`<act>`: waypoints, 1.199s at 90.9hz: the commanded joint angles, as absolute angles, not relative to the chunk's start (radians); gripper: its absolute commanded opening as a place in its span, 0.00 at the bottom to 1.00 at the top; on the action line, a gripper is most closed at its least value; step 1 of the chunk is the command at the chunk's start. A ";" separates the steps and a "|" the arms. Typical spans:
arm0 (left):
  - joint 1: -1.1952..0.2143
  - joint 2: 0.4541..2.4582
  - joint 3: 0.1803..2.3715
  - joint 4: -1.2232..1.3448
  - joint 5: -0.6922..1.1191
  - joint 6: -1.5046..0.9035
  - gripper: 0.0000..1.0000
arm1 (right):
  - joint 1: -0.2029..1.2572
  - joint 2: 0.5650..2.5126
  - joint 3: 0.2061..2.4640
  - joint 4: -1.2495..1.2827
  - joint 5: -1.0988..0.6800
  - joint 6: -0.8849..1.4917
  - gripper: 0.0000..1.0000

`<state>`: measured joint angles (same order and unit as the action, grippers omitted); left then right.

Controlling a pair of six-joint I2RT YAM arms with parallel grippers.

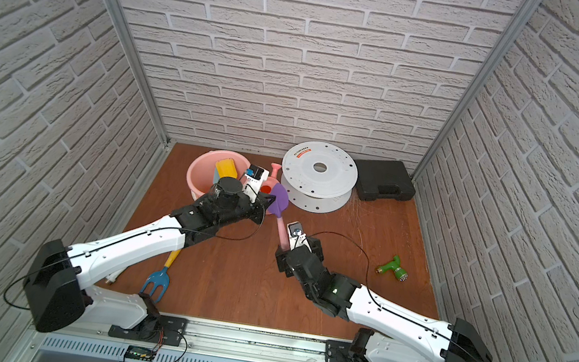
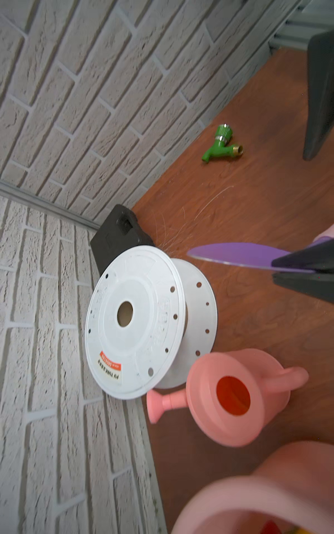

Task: Organize the gardening tools
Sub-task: Pick up the gardening tool from the center of the board, then place the gardening tool in the container.

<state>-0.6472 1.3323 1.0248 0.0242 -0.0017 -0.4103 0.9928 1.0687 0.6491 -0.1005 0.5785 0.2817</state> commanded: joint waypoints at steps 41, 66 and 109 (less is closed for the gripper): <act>-0.376 1.262 1.312 -0.109 -0.053 -0.069 0.00 | 1.009 1.038 0.658 -0.072 0.476 0.319 1.00; -0.163 1.291 1.286 0.008 0.040 0.009 0.00 | 1.008 1.067 0.653 -0.049 0.476 0.318 1.00; 0.013 1.554 1.228 0.138 0.418 0.049 0.00 | 1.008 1.119 0.662 -0.039 0.491 0.313 1.00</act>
<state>0.0101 1.5261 1.2488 0.0456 0.3496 0.0051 1.0000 1.1160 0.6506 -0.0853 0.4736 0.3069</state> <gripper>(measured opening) 0.054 0.997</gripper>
